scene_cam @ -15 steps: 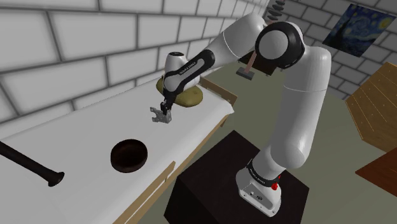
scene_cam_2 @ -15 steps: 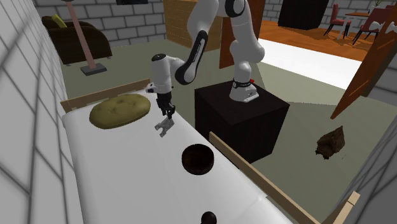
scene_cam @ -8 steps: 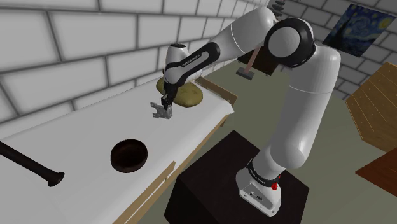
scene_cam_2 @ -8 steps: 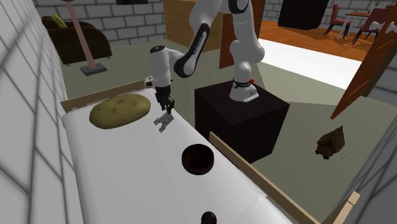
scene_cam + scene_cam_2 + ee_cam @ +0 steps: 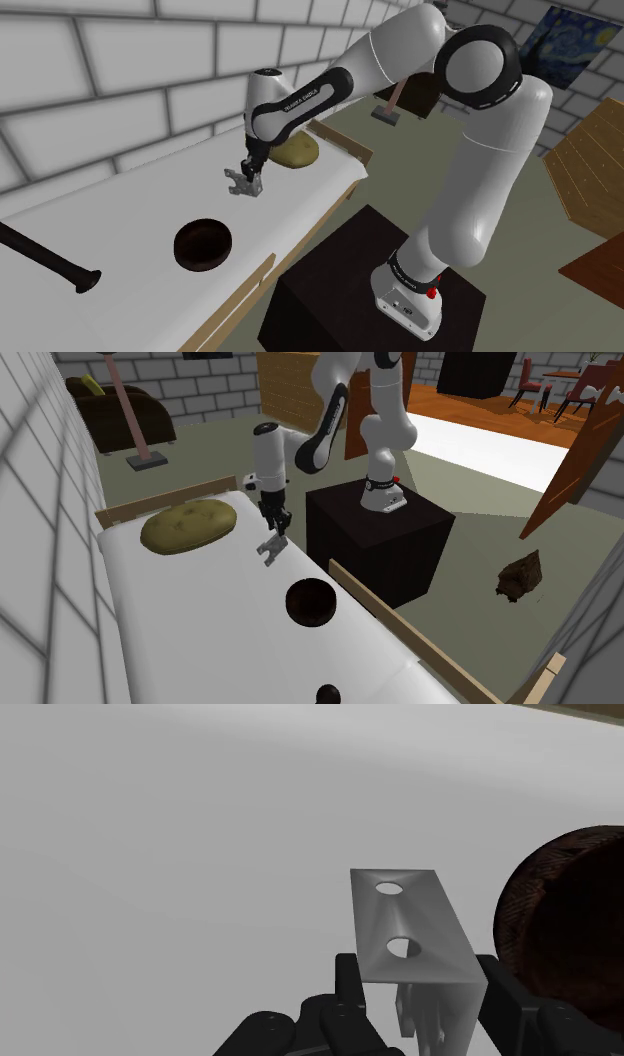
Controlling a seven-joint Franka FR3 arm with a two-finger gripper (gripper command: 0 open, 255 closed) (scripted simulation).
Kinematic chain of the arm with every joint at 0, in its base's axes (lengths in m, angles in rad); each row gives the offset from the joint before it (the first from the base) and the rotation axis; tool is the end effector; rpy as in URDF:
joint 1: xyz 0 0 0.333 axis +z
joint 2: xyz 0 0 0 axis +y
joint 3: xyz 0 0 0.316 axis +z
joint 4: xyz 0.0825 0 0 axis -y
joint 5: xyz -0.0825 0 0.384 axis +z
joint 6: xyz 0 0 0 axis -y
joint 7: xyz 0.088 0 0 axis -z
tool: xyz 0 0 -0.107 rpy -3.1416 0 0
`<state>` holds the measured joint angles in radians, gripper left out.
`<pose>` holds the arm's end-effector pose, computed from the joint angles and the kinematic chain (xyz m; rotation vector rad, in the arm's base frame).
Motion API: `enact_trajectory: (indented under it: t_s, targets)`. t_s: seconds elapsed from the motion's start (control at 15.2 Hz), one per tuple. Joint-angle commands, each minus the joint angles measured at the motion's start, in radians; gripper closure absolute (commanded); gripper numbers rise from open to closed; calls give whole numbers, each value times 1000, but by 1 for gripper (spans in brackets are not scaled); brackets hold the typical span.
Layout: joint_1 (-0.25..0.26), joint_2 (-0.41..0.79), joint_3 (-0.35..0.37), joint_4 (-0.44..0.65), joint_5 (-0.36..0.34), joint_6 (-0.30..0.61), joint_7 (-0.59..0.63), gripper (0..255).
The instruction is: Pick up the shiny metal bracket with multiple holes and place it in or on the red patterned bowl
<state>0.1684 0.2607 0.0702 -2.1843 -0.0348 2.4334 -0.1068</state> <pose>0.5419 0.1316 0.2678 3.0830 0.5765 -0.0164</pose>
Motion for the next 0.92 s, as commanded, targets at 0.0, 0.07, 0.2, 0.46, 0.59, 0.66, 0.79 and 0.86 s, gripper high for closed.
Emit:
enact_trajectory:
  t_s: [0.0, 0.07, 0.2, 0.46, 0.59, 0.66, 0.79, 0.86]
  targets:
    - [31, -13, 16, -11, -4, -2, 52, 255]
    - [47, -20, 24, -16, -6, -4, 76, 255]
    - [77, -30, 41, -24, -9, -8, 126, 255]
    - [139, -43, 75, -24, -16, -21, 226, 255]
    - [170, -44, 92, -17, -20, -29, 277, 255]
    - [185, -43, 101, -12, -22, -34, 302, 255]
    - [209, -31, 113, -5, -29, -30, 342, 255]
    - [210, -21, 111, -7, -32, -18, 344, 255]
